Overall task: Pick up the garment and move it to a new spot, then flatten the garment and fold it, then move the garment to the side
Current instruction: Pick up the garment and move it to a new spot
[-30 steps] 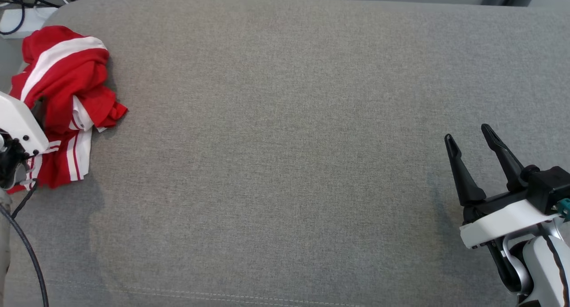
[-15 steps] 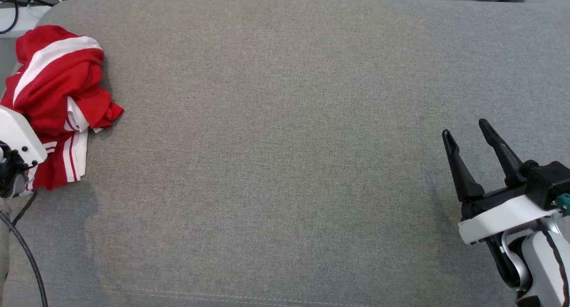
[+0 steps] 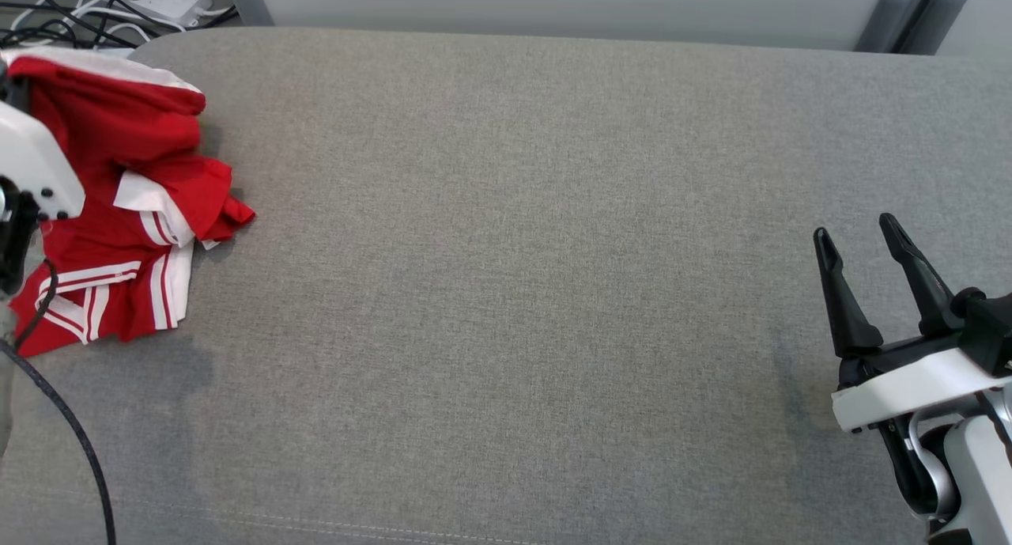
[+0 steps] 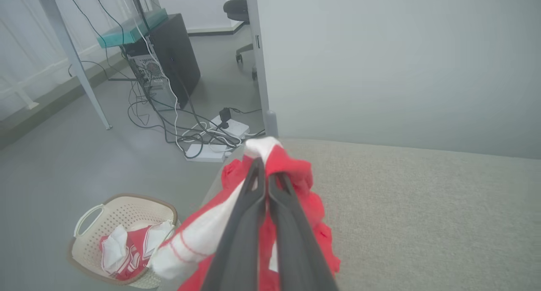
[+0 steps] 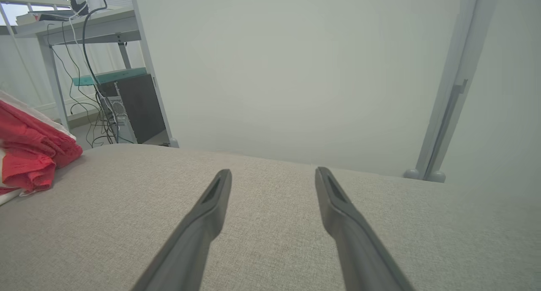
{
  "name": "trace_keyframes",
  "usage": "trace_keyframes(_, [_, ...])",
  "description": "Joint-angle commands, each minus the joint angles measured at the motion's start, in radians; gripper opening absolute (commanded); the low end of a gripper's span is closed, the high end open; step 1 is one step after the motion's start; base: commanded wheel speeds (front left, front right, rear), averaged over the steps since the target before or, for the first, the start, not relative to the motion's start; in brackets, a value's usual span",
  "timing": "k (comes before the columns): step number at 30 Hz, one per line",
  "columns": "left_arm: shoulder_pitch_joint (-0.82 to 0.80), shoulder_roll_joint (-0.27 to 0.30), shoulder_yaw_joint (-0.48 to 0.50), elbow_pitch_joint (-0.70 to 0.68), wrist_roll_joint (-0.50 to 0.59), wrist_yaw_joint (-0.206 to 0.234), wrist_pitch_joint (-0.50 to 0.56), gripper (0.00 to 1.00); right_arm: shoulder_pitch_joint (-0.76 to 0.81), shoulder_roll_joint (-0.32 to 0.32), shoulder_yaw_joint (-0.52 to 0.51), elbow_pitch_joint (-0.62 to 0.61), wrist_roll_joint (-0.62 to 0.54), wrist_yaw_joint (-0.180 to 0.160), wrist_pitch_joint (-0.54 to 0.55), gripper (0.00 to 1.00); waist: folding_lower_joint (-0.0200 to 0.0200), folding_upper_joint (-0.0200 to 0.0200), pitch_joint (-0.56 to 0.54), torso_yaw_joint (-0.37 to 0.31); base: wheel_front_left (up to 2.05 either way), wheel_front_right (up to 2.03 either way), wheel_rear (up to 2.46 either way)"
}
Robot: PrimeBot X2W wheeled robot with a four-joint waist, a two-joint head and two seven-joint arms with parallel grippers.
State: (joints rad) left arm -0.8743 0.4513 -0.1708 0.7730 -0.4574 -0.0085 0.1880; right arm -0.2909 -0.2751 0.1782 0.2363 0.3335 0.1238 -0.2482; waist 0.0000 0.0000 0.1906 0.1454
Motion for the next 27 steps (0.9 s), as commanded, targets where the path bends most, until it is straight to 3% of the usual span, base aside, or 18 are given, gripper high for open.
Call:
trace_keyframes(1, [-0.032, 0.048, 0.024, -0.070, 0.010, 0.009, -0.010, 0.00, 0.017, -0.002, 0.003, -0.028, -0.004, 0.007, -0.010, 1.00, 0.0000, 0.0000, -0.010, 0.001, 0.00, 0.00, 0.00])
trace_keyframes(10, [0.128, -0.002, -0.015, -0.451, 0.009, 0.055, 0.012, 0.00, 0.037, 0.032, -0.044, -0.061, -0.020, 0.007, -0.012, 1.00, 0.0000, 0.0000, -0.023, -0.044, 0.00, 0.00, 0.00])
trace_keyframes(17, [0.266, -0.090, -0.130, -0.716, 0.031, 0.086, 0.062, 0.00, 0.051, 0.052, -0.085, -0.099, -0.028, 0.007, -0.012, 1.00, 0.0000, 0.0000, -0.007, -0.115, 0.00, 0.00, 0.00])
trace_keyframes(22, [0.300, -0.174, -0.241, -0.758, 0.037, 0.068, 0.076, 0.00, 0.057, 0.064, -0.107, -0.120, -0.033, 0.007, -0.013, 1.00, 0.0000, 0.0000, 0.008, -0.185, 0.00, 0.00, 0.00])
trace_keyframes(27, [0.272, -0.279, -0.351, -0.693, 0.035, 0.029, 0.079, 0.00, 0.062, 0.081, -0.126, -0.130, -0.032, 0.007, -0.013, 1.00, 0.0000, 0.0000, 0.026, -0.266, 0.00, 0.00, 0.00])
